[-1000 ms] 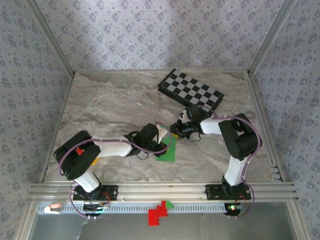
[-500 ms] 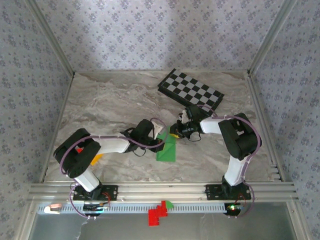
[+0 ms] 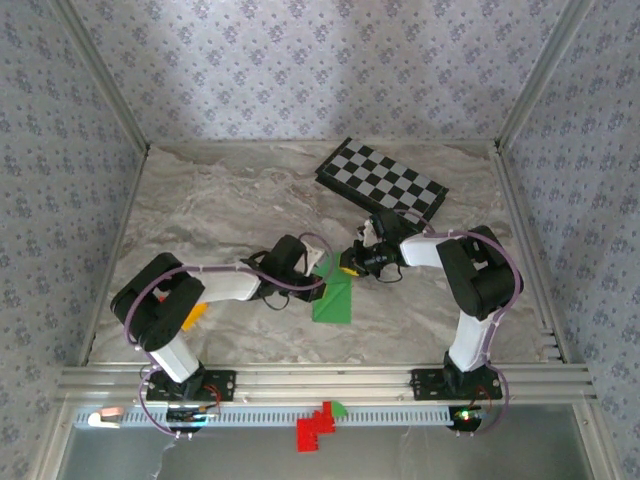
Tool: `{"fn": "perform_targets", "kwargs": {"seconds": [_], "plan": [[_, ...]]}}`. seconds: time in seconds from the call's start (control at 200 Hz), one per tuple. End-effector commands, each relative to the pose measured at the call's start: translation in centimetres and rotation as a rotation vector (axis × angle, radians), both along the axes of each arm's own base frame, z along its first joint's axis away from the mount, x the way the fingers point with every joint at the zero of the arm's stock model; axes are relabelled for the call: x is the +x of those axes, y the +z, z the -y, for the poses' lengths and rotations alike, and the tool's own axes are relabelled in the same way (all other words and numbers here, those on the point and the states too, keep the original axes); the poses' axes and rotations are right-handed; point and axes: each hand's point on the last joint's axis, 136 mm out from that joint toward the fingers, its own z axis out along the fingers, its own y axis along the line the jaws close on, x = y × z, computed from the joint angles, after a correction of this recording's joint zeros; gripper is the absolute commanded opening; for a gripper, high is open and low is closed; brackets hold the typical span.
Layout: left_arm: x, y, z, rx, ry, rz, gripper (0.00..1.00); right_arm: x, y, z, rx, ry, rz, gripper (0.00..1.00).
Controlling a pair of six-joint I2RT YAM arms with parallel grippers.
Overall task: Fold a paper plane with a square sheet of paper (pick it up from the middle)
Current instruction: Fold the triangle a second time at the center of the table.
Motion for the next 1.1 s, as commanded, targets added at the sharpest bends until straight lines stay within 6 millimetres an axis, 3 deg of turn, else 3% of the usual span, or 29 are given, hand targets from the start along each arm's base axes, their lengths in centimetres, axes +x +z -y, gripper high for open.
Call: {"fn": "perform_targets", "kwargs": {"seconds": [0.0,1.094], "plan": [[0.3,0.2,0.4,0.0,-0.028,0.001,0.01,-2.1,-3.4,1.7,-0.107,-0.009,-0.109,0.17],[0.3,-1.7,0.0,0.061,-0.024,-0.032,0.02,-2.2,-3.5,1.7,-0.109,-0.008,-0.108,0.16]]}}
